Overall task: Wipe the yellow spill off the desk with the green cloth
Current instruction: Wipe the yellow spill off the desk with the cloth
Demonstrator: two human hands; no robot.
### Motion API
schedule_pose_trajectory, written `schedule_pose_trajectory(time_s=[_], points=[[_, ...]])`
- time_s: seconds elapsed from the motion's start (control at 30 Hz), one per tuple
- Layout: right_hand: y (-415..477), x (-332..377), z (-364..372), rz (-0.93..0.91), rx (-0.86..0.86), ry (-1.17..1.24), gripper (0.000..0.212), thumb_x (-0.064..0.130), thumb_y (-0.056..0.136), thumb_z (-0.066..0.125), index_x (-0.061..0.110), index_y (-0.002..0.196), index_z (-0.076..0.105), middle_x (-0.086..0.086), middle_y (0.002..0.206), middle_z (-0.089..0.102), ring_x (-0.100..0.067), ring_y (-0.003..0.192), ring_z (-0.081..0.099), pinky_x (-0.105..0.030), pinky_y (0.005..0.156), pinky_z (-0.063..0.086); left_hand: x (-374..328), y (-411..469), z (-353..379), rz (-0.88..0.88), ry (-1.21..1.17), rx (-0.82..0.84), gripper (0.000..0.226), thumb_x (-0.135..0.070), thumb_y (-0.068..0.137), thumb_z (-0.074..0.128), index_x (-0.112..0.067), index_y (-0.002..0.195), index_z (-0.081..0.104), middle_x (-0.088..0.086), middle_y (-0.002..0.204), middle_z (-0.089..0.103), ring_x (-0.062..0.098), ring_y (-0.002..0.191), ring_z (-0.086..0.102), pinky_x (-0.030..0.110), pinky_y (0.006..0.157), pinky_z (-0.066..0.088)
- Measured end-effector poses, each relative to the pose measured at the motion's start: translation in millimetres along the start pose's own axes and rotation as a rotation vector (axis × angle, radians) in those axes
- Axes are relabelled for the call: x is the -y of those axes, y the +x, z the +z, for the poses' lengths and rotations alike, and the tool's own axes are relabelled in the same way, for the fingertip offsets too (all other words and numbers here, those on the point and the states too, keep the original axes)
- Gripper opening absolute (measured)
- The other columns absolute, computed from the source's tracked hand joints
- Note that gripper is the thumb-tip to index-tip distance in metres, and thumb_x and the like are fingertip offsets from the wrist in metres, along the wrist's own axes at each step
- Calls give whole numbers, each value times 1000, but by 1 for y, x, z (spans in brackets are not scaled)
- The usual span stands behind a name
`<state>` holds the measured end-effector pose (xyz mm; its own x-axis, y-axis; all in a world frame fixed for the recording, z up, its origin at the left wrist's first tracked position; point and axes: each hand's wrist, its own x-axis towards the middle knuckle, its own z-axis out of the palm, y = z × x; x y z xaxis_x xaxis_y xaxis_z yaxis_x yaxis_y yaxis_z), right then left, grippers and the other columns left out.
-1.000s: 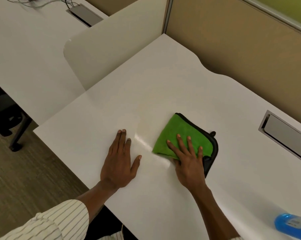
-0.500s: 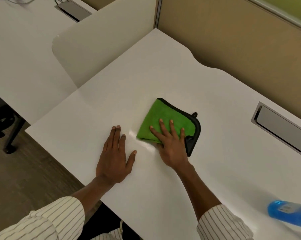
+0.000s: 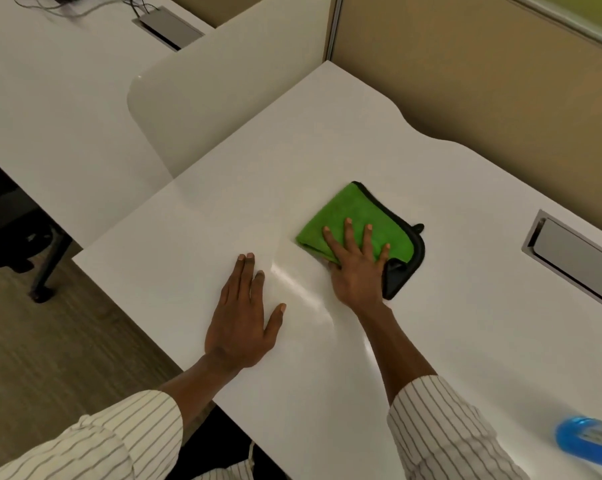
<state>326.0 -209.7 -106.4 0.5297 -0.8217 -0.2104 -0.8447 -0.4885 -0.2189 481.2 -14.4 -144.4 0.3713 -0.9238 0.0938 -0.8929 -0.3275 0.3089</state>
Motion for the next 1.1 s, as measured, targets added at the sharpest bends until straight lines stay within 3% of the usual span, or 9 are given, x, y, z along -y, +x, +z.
schedule_pose_trajectory(time_s=[0.1, 0.17, 0.37, 0.53, 0.7, 0.87, 1.1], points=[[-31, 11, 11, -149, -2, 3, 63, 44, 107, 46, 49, 163, 17, 5, 178, 2, -37, 163, -10, -74, 124, -1, 1, 1, 2, 8, -4, -9, 77, -55, 108, 48, 3, 159, 43, 20, 182, 18, 32, 171, 14, 49, 132, 35], [-61, 14, 20, -155, -22, -13, 65, 41, 106, 48, 50, 163, 17, 6, 177, 3, -35, 163, -9, -73, 125, 2, 2, 1, 3, 14, -1, -19, 77, -54, 108, 49, 3, 159, 43, 21, 181, 19, 32, 171, 15, 50, 130, 38], [-107, -15, 23, 38, -61, -5, 78, 21, 100, 56, 51, 162, 20, 8, 177, 5, -32, 164, -5, -72, 126, 5, 3, 0, 6, 19, -2, -30, 77, -54, 108, 49, 4, 159, 42, 21, 182, 17, 33, 171, 14, 52, 128, 40], [-48, -26, 6, 167, -55, 75, 62, 33, 107, 48, 49, 162, 24, 3, 178, 7, -36, 163, -6, -77, 122, 2, 3, 0, 4, 7, 0, -9, 77, -55, 109, 48, 3, 159, 42, 20, 182, 18, 33, 171, 16, 52, 129, 40], [-6, -15, 3, 42, -26, 31, 62, 40, 108, 47, 49, 163, 20, 3, 178, 5, -39, 163, -8, -76, 122, -1, 1, 0, 2, -2, -5, 11, 78, -56, 108, 45, 1, 160, 41, 19, 182, 18, 32, 171, 15, 51, 131, 37], [-43, -2, 16, -154, -24, -1, 62, 44, 106, 45, 50, 162, 20, 5, 177, 6, -38, 163, -8, -76, 123, 0, 0, 1, 1, 4, -10, 3, 78, -54, 106, 48, 4, 158, 43, 21, 181, 21, 33, 171, 17, 52, 129, 38], [-61, 7, 25, -153, -66, -7, 68, 37, 104, 51, 53, 162, 19, 7, 177, 7, -34, 164, -6, -73, 125, 2, -1, 1, -1, 5, 0, 11, 78, -54, 106, 49, 4, 158, 44, 22, 180, 22, 34, 170, 17, 51, 129, 37]])
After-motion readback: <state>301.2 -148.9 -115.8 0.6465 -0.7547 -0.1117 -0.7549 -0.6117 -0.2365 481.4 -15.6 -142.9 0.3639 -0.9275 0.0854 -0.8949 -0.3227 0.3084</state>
